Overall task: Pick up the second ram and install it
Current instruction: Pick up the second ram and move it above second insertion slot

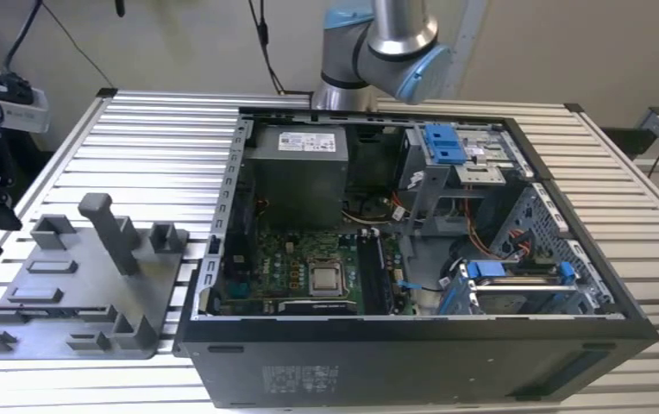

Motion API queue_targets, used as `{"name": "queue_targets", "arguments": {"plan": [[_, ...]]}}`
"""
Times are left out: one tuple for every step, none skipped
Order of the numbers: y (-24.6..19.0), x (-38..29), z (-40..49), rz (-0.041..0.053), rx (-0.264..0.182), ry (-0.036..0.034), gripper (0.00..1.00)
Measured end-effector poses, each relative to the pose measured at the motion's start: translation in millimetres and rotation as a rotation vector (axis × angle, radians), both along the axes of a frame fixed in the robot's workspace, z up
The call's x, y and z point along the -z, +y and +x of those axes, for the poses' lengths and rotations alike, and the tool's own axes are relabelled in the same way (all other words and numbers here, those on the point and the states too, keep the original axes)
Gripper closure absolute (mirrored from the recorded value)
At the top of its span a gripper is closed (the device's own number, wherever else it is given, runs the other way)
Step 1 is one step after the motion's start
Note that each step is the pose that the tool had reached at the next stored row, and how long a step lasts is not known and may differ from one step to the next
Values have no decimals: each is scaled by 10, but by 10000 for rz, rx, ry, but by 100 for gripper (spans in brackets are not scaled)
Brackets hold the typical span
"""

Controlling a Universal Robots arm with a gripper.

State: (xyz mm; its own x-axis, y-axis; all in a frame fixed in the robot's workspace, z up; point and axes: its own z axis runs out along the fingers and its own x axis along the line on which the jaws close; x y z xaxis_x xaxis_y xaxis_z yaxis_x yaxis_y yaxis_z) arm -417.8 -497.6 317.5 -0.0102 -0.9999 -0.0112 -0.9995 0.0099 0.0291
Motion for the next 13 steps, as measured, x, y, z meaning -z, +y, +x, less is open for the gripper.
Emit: {"name": "queue_targets", "arguments": {"plan": [[0, 12, 0, 0, -1, -2, 58], [0, 25, 0, 0, -1, -3, 58], [0, 37, 0, 1, -1, -3, 58], [0, 48, 0, 1, -1, -4, 58], [0, 60, 0, 1, -1, -5, 58], [0, 71, 0, 1, -2, -5, 58], [0, 82, 0, 0, -1, -4, 58], [0, 95, 0, 1, -1, -5, 58], [0, 106, 0, 0, -1, -4, 58], [0, 119, 0, 1, -1, -5, 58], [0, 130, -1, 1, -1, -5, 58], [0, 142, -1, 1, -1, -8, 58], [0, 152, -2, 0, -1, -11, 58]]}}
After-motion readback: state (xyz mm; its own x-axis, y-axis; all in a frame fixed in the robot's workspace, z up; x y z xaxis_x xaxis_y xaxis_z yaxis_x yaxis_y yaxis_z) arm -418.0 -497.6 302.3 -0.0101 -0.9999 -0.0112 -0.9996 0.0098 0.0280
